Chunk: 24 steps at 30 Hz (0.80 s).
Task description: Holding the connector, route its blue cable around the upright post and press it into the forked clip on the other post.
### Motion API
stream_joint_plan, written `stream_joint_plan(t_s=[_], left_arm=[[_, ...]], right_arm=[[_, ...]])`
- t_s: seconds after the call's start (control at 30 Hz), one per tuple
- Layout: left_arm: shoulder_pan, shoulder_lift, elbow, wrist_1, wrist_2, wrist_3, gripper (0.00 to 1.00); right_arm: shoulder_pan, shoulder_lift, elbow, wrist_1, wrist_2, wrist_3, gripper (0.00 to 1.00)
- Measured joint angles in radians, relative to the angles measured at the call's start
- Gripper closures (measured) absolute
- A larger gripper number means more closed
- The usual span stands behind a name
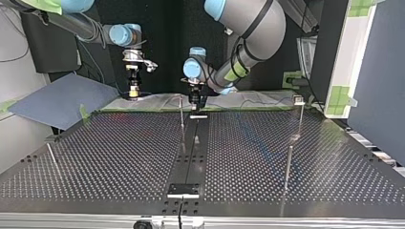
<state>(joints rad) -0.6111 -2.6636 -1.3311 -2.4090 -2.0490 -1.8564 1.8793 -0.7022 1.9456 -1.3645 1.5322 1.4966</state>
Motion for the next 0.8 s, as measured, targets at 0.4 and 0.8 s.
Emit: stream_joint_plan(t_s=[0.4, 0.8], left_arm=[[-0.015, 0.0, 0.0, -0.015, -0.091, 0.005, 1.0], [-0.011, 0.003, 0.015, -0.006, -0.059, 0.028, 1.0]], right_arm=[[-0.022, 0.002, -0.001, -0.001, 0.005, 0.001, 1.0], [-0.024, 0.005, -0.005, -0.008, -0.013, -0.001, 1.0]])
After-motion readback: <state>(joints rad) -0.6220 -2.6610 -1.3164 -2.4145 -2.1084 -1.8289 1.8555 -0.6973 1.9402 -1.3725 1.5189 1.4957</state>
